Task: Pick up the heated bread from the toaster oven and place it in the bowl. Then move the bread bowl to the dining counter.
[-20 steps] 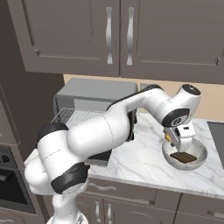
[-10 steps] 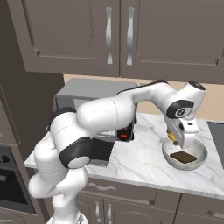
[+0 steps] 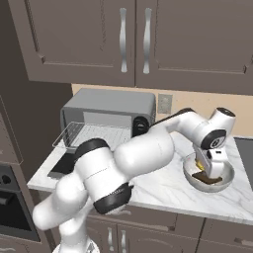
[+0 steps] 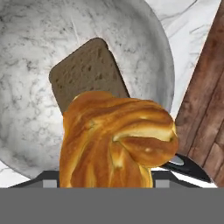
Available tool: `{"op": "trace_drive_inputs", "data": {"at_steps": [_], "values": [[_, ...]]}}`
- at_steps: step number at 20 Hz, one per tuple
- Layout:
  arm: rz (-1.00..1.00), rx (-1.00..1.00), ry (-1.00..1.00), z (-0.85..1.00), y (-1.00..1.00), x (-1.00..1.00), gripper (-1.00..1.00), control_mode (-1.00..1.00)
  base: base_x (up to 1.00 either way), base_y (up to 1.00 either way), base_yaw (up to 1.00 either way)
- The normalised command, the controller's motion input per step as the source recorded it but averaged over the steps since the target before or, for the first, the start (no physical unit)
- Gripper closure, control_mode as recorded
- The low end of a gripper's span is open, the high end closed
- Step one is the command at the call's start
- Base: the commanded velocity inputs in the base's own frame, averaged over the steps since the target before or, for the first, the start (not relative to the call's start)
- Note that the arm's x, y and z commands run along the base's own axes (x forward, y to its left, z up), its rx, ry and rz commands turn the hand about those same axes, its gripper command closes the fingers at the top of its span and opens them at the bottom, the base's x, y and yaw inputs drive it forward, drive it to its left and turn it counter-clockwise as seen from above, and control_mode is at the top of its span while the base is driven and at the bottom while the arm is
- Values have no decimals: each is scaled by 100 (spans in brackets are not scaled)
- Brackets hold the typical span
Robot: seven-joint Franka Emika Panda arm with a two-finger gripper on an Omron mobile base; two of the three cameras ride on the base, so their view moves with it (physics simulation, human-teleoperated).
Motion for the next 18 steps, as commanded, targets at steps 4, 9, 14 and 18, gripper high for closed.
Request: {"op": "trace_drive_inputs", "data": {"at_steps": [4,9,14,18], "values": [[-3,-4,0,-38,-31,51,100,-100,0,0,0],[0,-9,0,-30,-9,63,100,-100,0,0,0],[0,-9,0,-33,0,18,-100,-100,0,0,0],[0,-1,0,-9,-1,7,-100,-100,0,0,0]]}}
